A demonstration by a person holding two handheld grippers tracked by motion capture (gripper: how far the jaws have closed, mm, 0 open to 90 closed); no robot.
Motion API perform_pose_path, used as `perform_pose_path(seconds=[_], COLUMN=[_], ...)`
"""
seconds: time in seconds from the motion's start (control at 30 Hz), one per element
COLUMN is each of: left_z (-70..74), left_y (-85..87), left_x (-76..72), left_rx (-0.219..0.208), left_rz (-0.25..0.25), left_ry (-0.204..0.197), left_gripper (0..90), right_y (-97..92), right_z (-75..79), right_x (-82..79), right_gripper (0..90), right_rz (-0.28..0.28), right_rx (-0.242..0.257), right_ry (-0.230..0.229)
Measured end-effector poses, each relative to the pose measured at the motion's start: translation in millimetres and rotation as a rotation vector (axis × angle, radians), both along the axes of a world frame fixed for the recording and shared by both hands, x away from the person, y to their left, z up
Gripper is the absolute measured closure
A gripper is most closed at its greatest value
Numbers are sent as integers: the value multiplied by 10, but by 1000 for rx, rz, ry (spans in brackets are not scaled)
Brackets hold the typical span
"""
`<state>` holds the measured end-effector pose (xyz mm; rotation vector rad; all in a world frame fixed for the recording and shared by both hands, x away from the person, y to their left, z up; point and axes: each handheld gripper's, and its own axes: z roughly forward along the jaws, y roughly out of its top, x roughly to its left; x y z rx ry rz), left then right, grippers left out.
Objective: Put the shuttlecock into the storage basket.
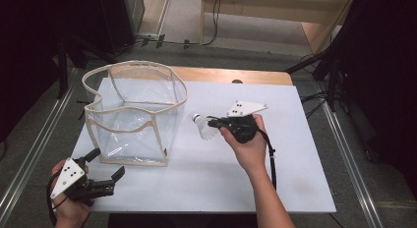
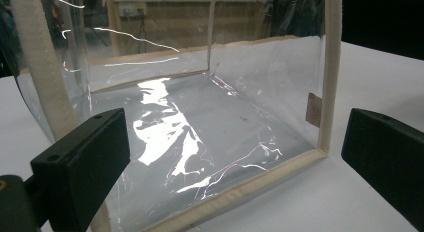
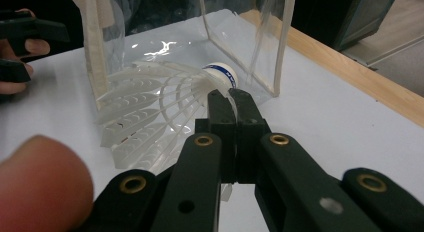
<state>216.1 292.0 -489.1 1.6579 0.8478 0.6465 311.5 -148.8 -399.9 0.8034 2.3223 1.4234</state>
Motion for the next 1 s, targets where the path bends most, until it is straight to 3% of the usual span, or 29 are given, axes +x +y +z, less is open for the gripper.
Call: perform_pose_path(seconds=[1.0], left_z=[-43], left_y=[22], left_x=[21], left_rx=[14], left_rz=[-2], left_ry=[5], left_gripper=[0], right_y=[83], right_z=[338], right_x=[118], right_gripper=[877], right_rz=[12], right_rx=[14], right_ry=[-45])
